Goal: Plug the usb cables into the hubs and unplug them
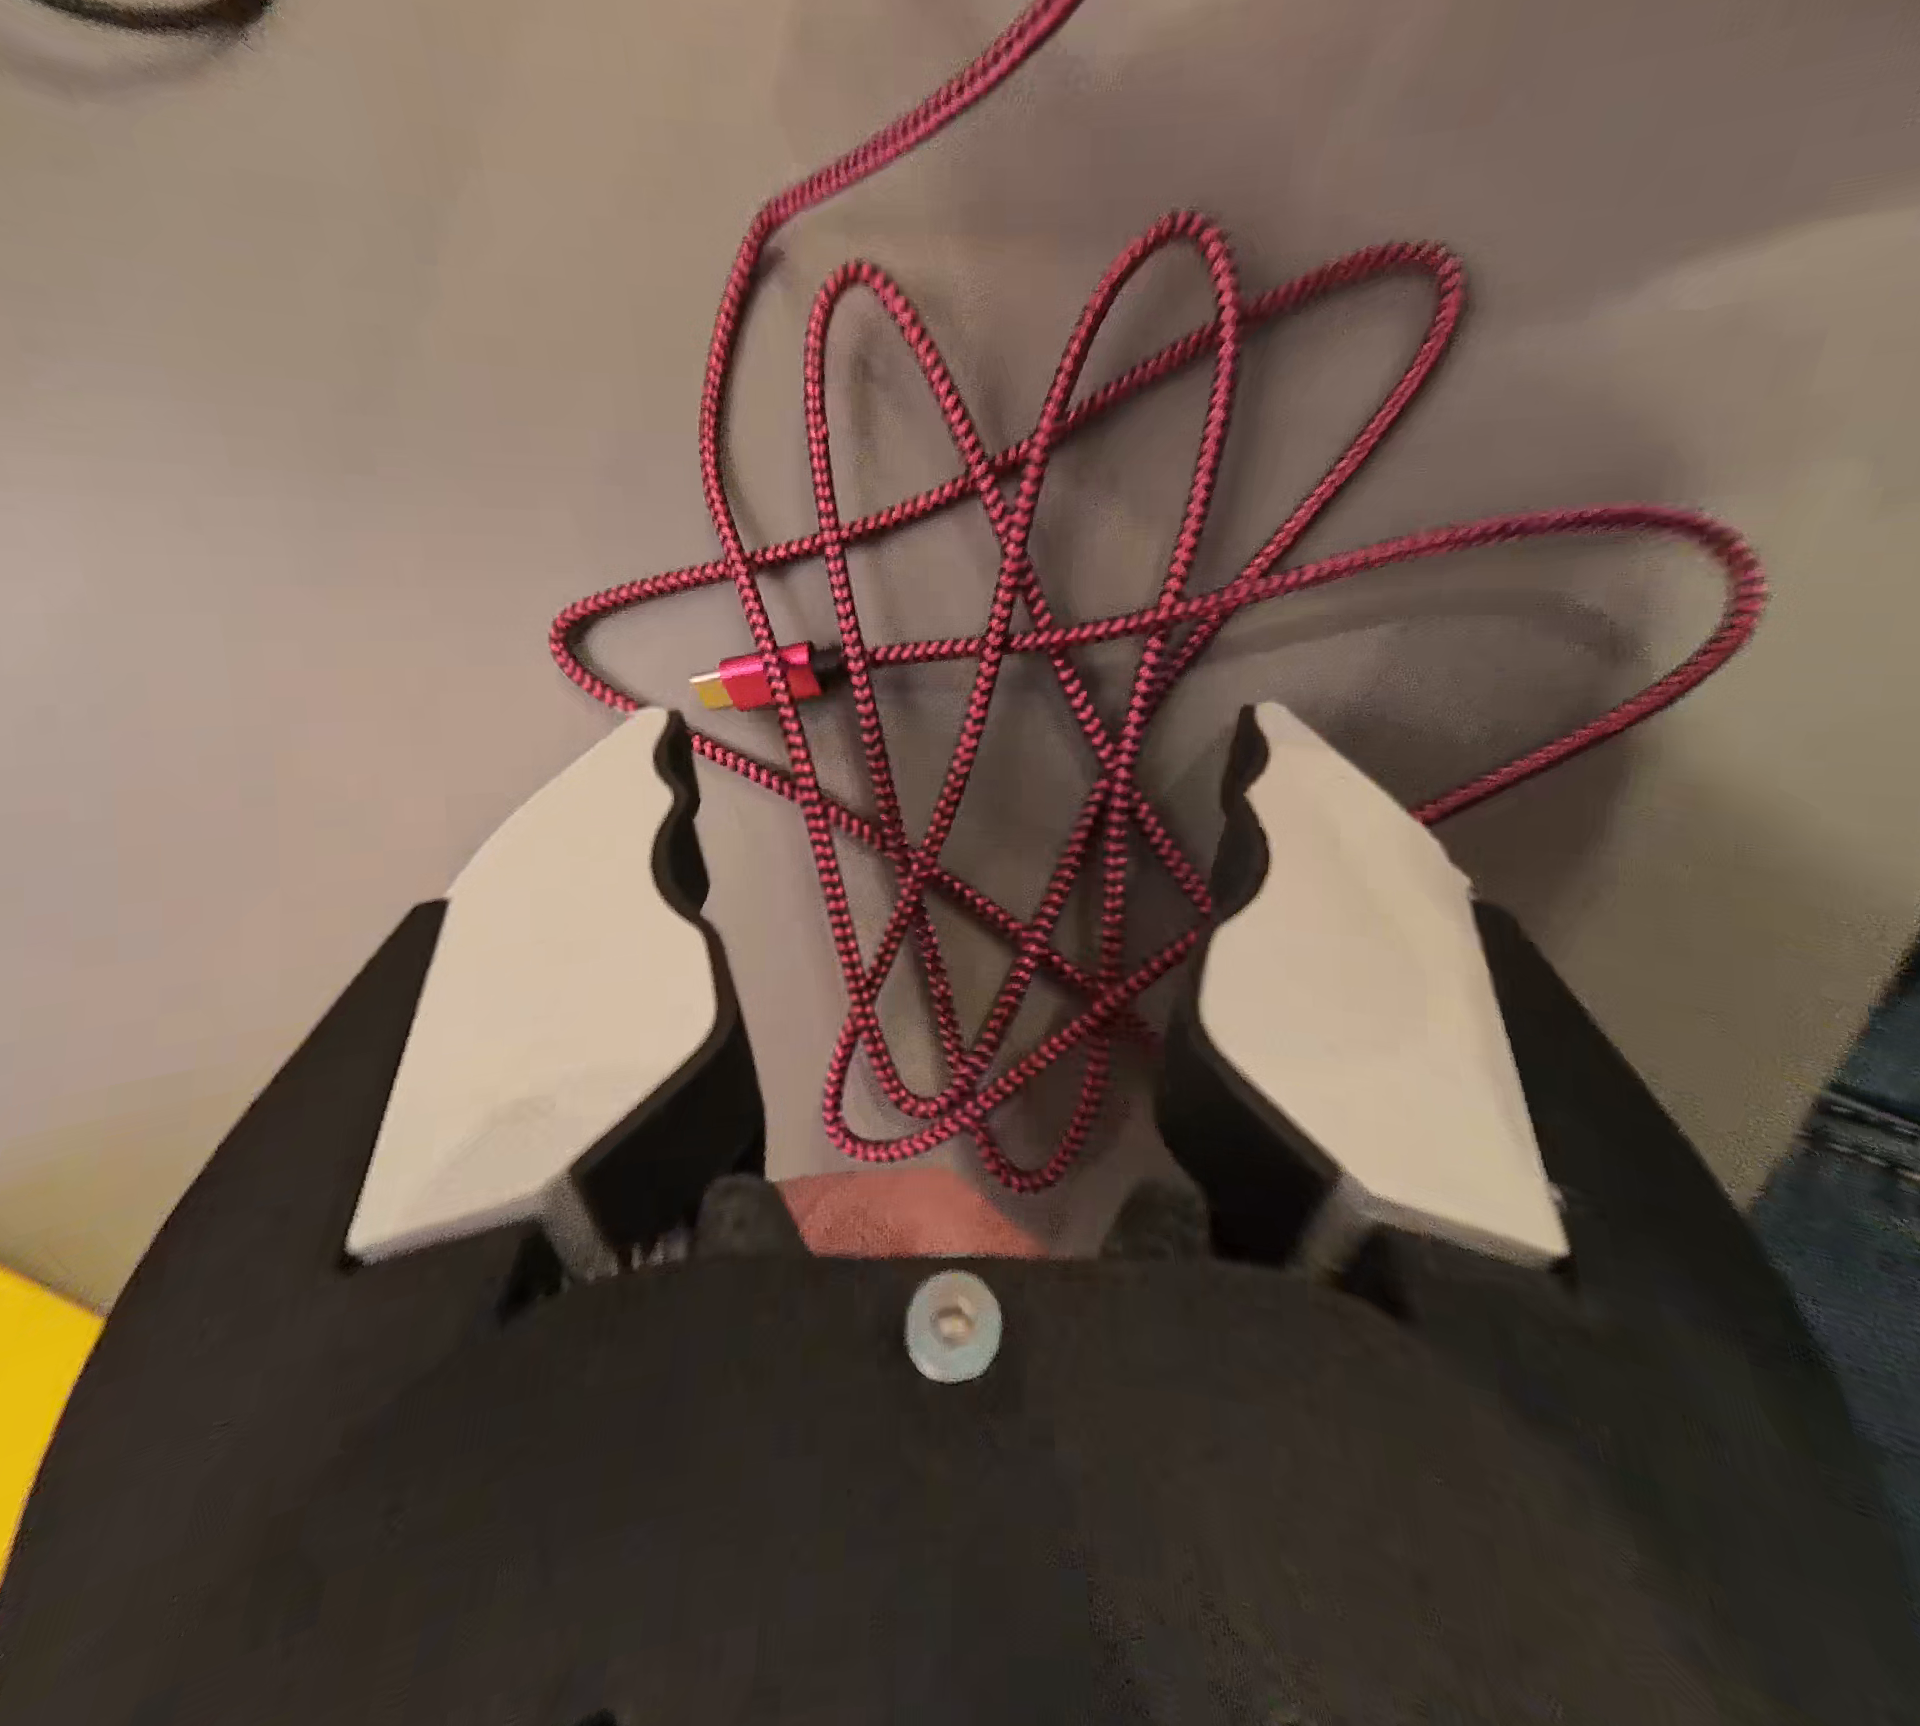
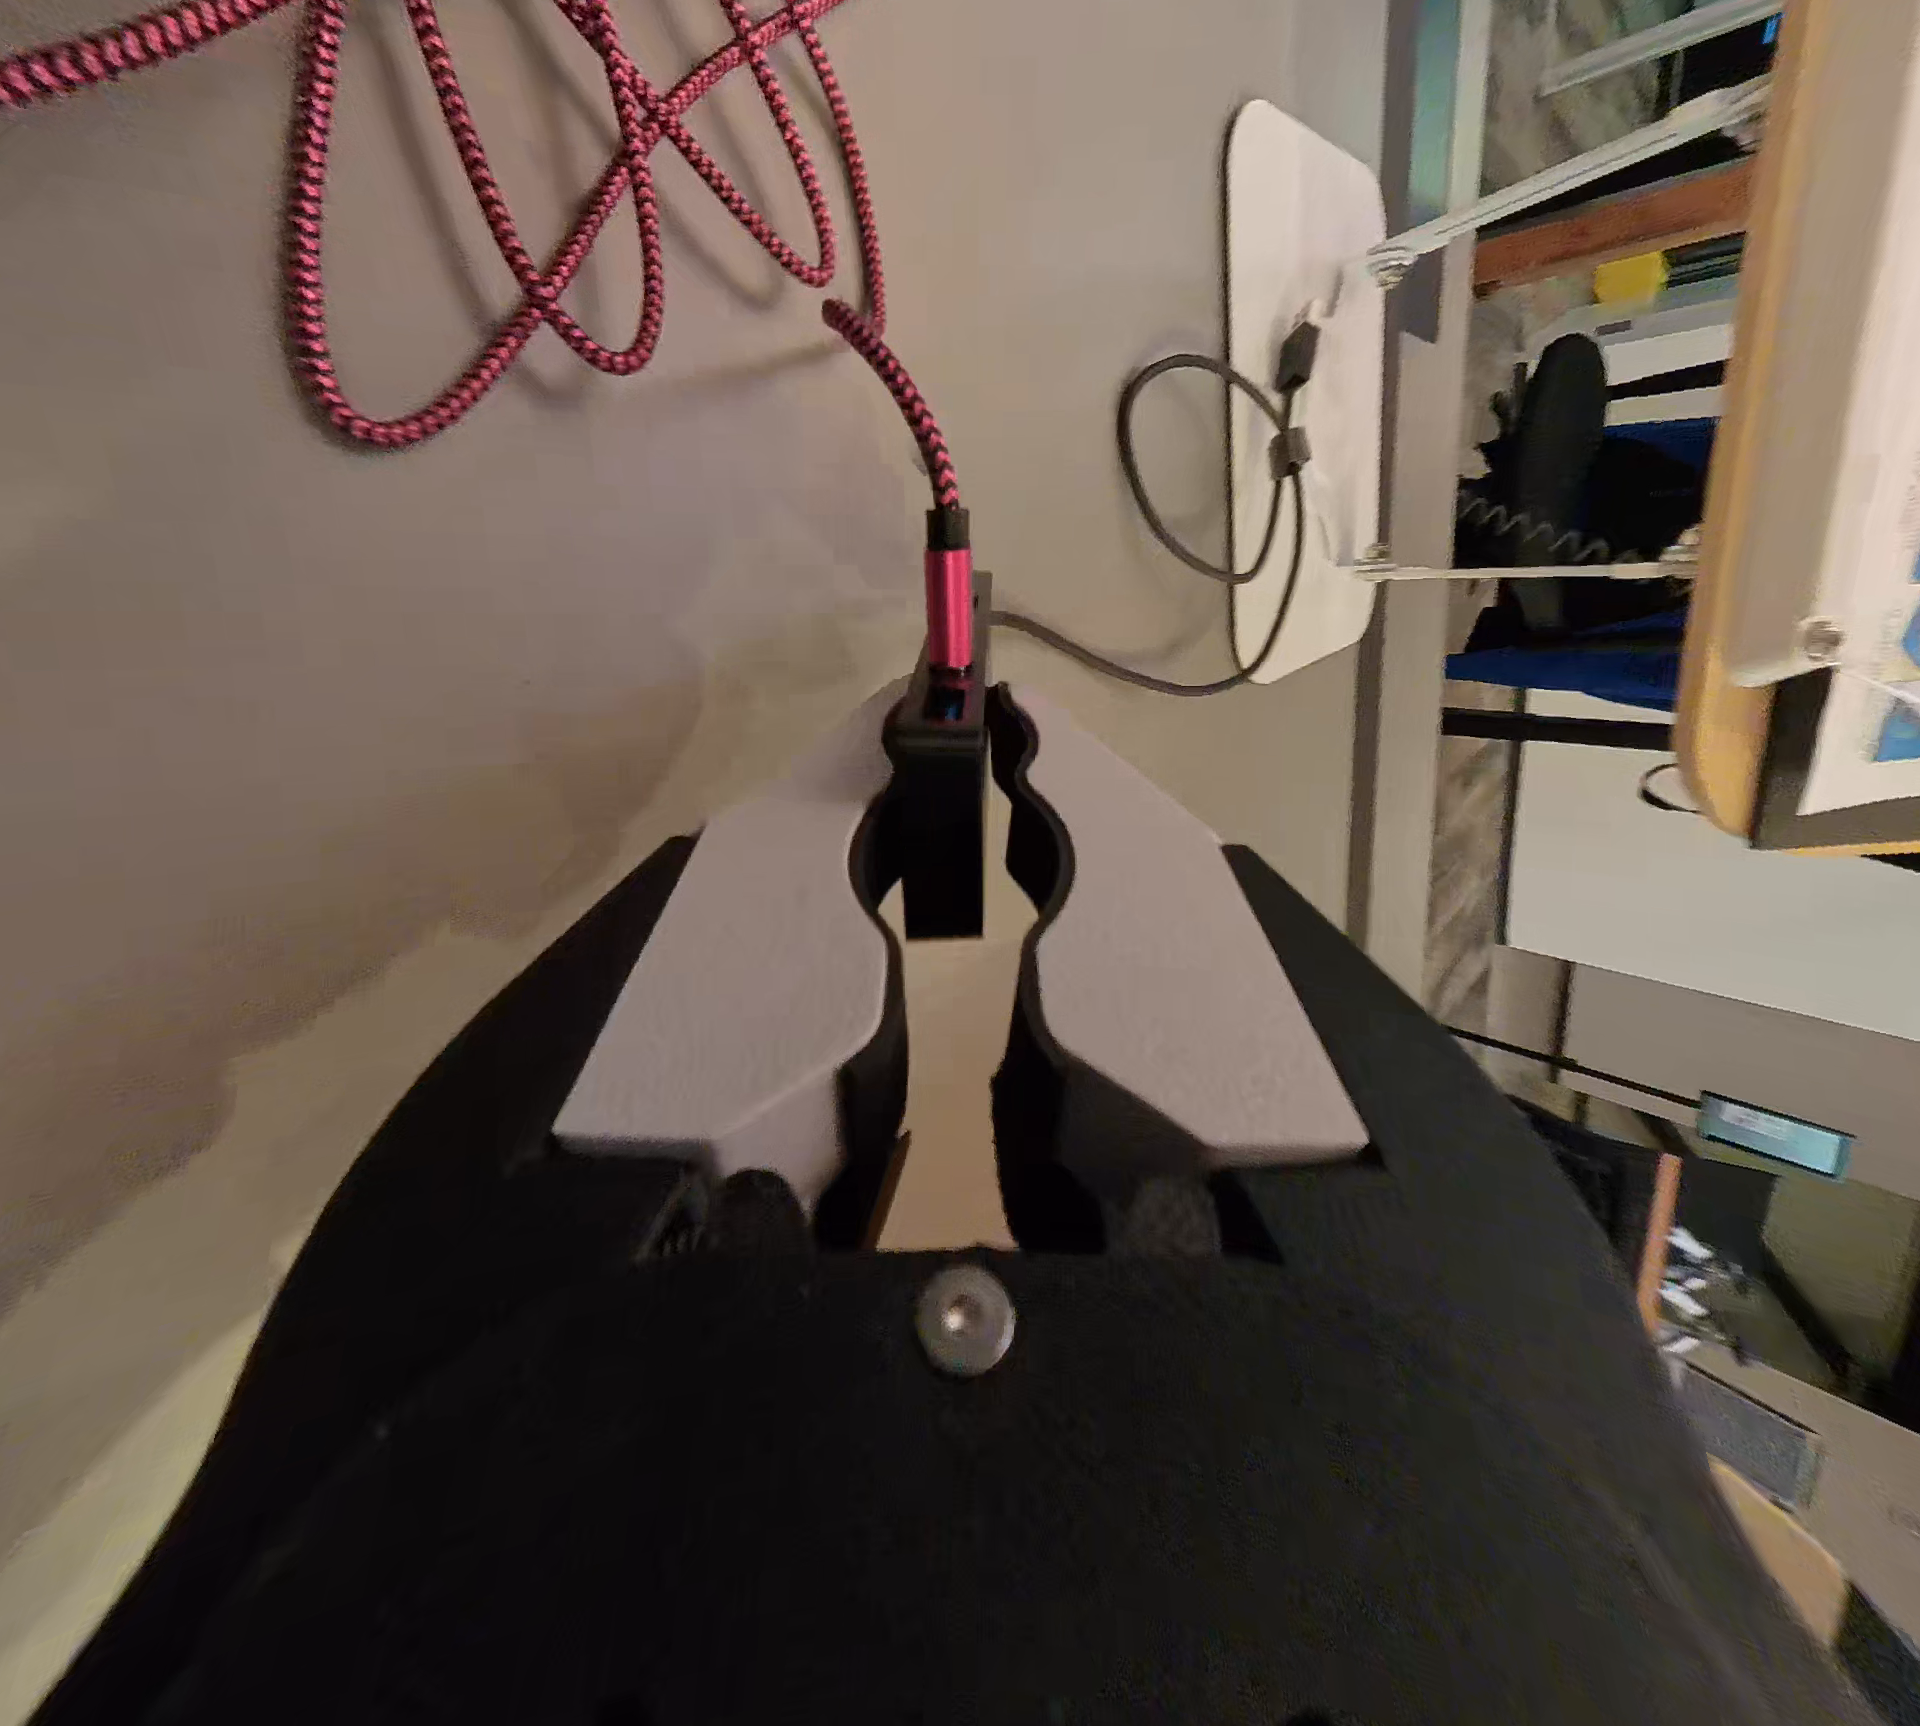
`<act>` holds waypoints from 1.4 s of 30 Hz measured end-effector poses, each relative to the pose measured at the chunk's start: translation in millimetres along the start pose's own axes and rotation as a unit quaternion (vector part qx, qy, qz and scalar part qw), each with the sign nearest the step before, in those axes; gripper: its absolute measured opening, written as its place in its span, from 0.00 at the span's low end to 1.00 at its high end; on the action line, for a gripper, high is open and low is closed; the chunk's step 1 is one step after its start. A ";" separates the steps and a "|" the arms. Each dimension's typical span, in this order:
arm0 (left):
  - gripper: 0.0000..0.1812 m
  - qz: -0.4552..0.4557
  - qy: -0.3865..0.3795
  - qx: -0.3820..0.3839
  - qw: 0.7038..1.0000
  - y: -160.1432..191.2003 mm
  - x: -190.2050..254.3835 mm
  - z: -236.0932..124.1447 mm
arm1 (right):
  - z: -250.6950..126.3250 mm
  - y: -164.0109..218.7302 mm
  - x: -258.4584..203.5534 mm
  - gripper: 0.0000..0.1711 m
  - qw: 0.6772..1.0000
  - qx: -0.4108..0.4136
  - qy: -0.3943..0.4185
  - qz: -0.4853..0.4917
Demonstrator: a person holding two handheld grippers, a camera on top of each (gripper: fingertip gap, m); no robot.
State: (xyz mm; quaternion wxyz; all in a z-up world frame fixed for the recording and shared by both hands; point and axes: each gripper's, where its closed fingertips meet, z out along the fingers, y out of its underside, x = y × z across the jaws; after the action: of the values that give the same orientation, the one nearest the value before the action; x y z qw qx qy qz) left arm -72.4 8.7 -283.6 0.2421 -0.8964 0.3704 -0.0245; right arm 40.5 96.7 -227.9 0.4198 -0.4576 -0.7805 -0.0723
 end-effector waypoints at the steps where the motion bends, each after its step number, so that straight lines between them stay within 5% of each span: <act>1: 0.51 -0.011 0.001 0.002 1.000 -0.7 -0.3 1.8 | 1.3 0.2 -3.6 0.06 1.000 0.001 -0.008 0.009; 14: 0.11 -0.046 -0.014 0.053 0.997 -15.0 -8.8 5.4 | 6.8 -27.7 -36.2 0.25 0.972 0.089 -0.134 0.171; 25: 0.06 -0.039 -0.005 0.094 0.995 -29.7 -3.3 8.9 | 39.0 -53.3 -45.3 0.48 0.968 0.103 -0.173 0.147; 31: 0.05 -0.038 0.054 0.144 0.987 -54.8 16.2 -0.1 | 48.0 -62.6 -37.6 0.42 0.977 0.115 -0.154 0.095; 37: 0.05 -0.066 0.072 0.186 0.978 -70.4 16.3 -10.1 | 49.5 -61.2 -24.7 0.13 0.993 0.104 -0.060 -0.006; 42: 0.10 -0.092 0.027 0.304 0.948 -96.4 -10.2 -64.1 | 31.5 -53.2 4.8 0.10 0.995 0.092 -0.039 0.025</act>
State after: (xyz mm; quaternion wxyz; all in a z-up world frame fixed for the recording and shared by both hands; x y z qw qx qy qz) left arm -31.2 47.5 -182.1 0.4898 -0.8092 0.2682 -0.1826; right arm -20.3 85.1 -230.1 0.4311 -0.4389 -0.7878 0.0278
